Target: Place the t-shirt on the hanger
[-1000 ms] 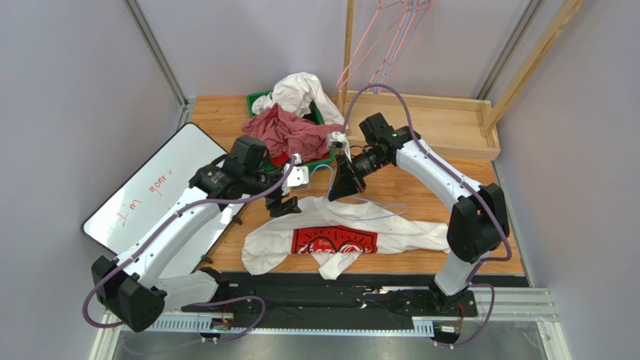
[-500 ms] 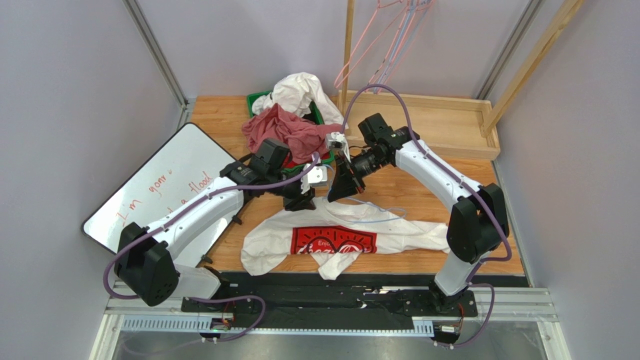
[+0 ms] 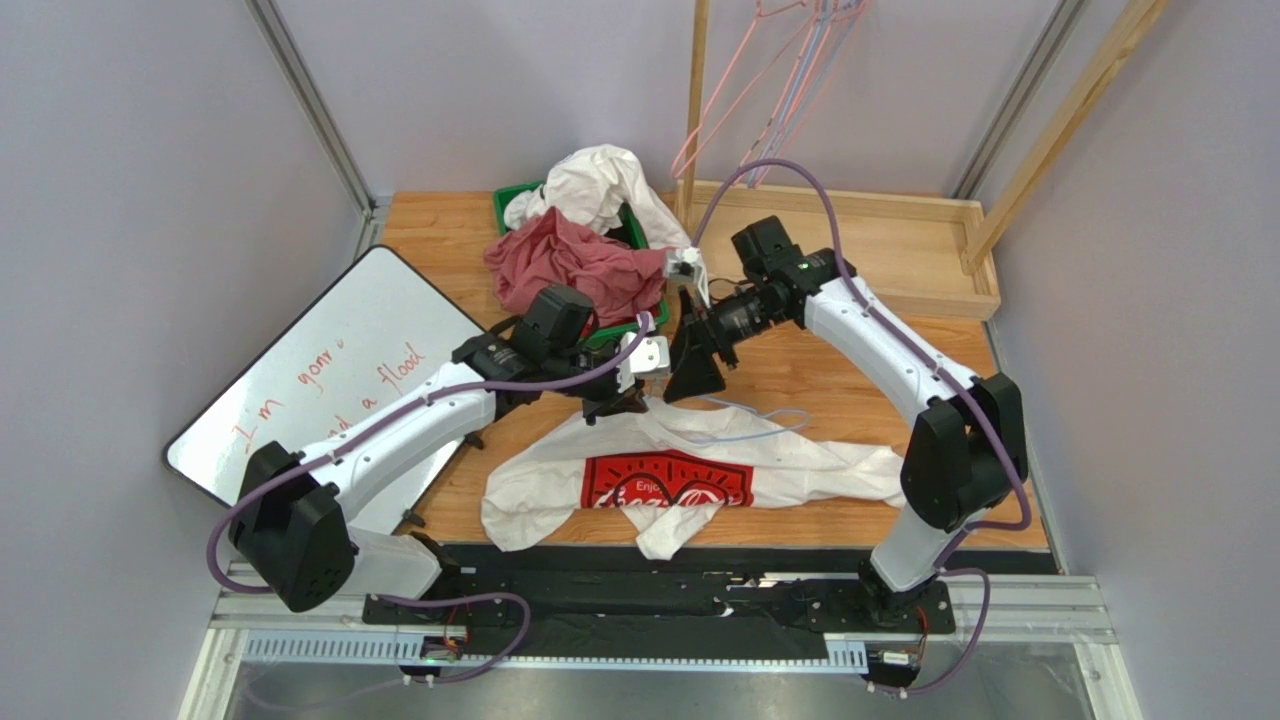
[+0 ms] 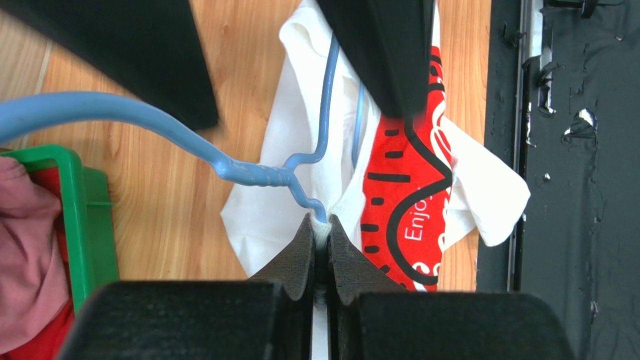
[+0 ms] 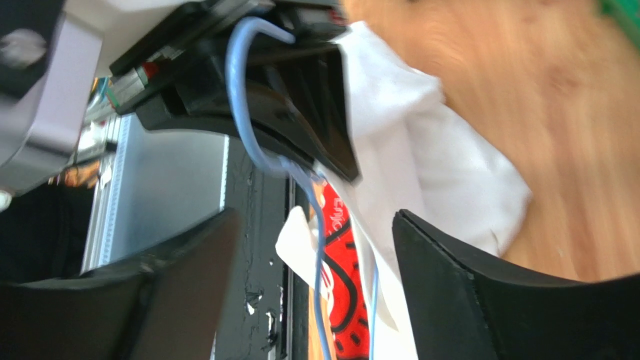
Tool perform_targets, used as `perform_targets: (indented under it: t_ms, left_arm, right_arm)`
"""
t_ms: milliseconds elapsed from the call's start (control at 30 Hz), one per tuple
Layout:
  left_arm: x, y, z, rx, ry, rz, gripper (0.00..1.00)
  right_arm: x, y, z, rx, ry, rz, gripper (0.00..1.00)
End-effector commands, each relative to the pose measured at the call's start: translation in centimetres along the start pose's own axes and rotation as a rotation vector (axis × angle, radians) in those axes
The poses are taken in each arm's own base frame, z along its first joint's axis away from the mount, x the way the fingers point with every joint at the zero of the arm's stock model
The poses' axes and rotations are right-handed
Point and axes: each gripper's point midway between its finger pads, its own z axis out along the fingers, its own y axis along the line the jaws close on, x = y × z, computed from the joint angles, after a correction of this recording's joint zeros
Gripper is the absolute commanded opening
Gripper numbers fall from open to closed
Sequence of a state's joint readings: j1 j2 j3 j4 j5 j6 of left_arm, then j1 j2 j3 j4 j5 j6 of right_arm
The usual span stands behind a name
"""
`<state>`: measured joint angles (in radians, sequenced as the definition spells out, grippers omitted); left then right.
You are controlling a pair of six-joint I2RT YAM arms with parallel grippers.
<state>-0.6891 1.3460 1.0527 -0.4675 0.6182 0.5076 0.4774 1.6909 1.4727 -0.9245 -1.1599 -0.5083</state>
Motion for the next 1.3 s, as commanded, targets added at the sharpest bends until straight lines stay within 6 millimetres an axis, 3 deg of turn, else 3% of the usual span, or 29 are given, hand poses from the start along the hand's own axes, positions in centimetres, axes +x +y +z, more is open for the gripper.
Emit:
perform_targets:
  t_ms: [0, 100, 167, 267, 400, 533, 767, 967, 1133, 1167, 1200, 1267]
  left_arm:
    - [-1.7, 0.0, -0.7, -0.017, -0.060, 0.071, 0.00]
    - [-1.7, -0.3, -0.8, -0.010, -0.066, 0.099, 0.00]
    - [-1.7, -0.4, -0.8, -0.009, -0.067, 0.114, 0.00]
    - [-2.1, -0.5, -0.8, -0.007, -0.069, 0.134, 0.00]
    - [-2.5, -0.9, -0.5, 0.000, -0.069, 0.151, 0.00]
    - [-2.7, -0.8, -0.5, -0.006, -0.068, 0.142, 0.00]
    - [-2.8, -0.9, -0.6, -0.016, -0.067, 0.141, 0.00]
    - [-3.1, -1.2, -0.8, -0.023, -0.078, 0.145, 0.00]
    - [-3.1, -1.2, -1.1, -0.034, -0.078, 0.144, 0.00]
    - [-3.0, -1.2, -1.2, -0.037, -0.078, 0.147, 0.00]
    - [-2.9, -1.3, -1.2, -0.041, -0.076, 0.147, 0.00]
    - [-2.7, -0.9, -1.4, -0.068, -0.064, 0.127, 0.00]
  right_arm:
    - [-1.6, -0.1, -6.0, 0.161, -0.086, 0.110, 0.81]
    - [1.0, -1.8, -8.7, 0.305, -0.057, 0.247, 0.79]
    - [4.0, -4.1, -9.9, 0.440, 0.017, 0.333, 0.77]
    - [7.4, -6.2, -10.4, 0.531, 0.151, 0.419, 0.73]
    - [10.1, -7.3, -10.1, 0.579, 0.257, 0.498, 0.69]
    - [11.1, -8.3, -9.7, 0.628, 0.302, 0.517, 0.65]
    - [13.1, -8.4, -6.5, 0.647, 0.393, 0.502, 0.65]
    - [13.6, -10.7, -5.4, 0.723, 0.400, 0.530, 0.60]
    - [14.0, -12.3, -6.1, 0.794, 0.420, 0.534, 0.43]
    - [14.0, -12.3, -6.4, 0.802, 0.422, 0.528, 0.36]
    - [14.1, -12.1, -6.6, 0.804, 0.427, 0.533, 0.20]
    - [14.3, -11.8, -7.5, 0.807, 0.428, 0.547, 0.05]
